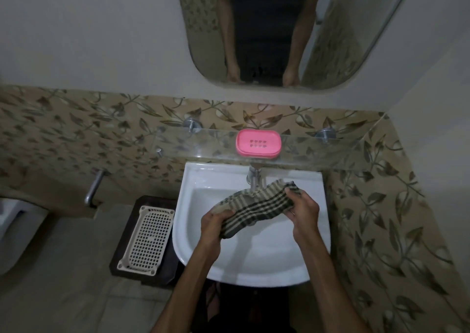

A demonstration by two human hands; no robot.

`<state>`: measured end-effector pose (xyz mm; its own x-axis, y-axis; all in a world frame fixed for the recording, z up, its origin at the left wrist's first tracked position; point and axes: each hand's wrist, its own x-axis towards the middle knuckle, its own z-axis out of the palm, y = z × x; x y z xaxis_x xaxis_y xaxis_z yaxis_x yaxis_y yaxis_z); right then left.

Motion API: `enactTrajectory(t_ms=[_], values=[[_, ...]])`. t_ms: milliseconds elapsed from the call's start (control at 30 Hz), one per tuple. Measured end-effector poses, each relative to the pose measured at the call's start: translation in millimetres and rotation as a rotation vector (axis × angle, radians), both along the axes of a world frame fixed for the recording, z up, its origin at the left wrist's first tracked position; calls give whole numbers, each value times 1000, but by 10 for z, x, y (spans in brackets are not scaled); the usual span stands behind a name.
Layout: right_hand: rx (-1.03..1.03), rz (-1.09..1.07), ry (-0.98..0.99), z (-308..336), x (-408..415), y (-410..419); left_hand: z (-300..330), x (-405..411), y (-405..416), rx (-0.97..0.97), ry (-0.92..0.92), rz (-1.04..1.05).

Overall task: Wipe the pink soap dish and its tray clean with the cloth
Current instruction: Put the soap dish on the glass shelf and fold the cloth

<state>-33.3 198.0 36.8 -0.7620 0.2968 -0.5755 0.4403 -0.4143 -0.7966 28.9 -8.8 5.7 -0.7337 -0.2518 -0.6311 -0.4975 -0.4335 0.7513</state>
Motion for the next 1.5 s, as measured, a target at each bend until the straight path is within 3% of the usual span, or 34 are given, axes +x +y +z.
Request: enactTrajectory(t_ms=[200, 300, 400, 467, 600, 767, 1000, 1267, 1500], values=[[408, 393, 126, -243, 192, -233, -15, 242, -212, -268, 57, 58], [401, 529, 139, -246, 162, -608, -39, 344, -426, -329, 4, 227], [349, 653, 143, -233, 99, -1079, -137, 517, -794, -270, -52, 382], [444, 744, 160, -286, 53, -1408, -213, 673, -1112, -195, -63, 493], [634, 919, 159, -469, -56, -2061, -393, 1042, -1794, -275, -133, 629], [804, 1157, 231, -800, -149, -3032, -918, 1343, -2396, -231, -254, 601], [945, 1413, 196, -1807, -302, -4159, -1965, 1361, -2933, -155, -380, 637], [1055, 1502, 249, -2772, -400, -4644, -2816, 1239, -3296, -363, -481, 500], [1359, 1709, 418, -2993, -329, -4779, -2977, 1177, -3234, -830, -557, -30]])
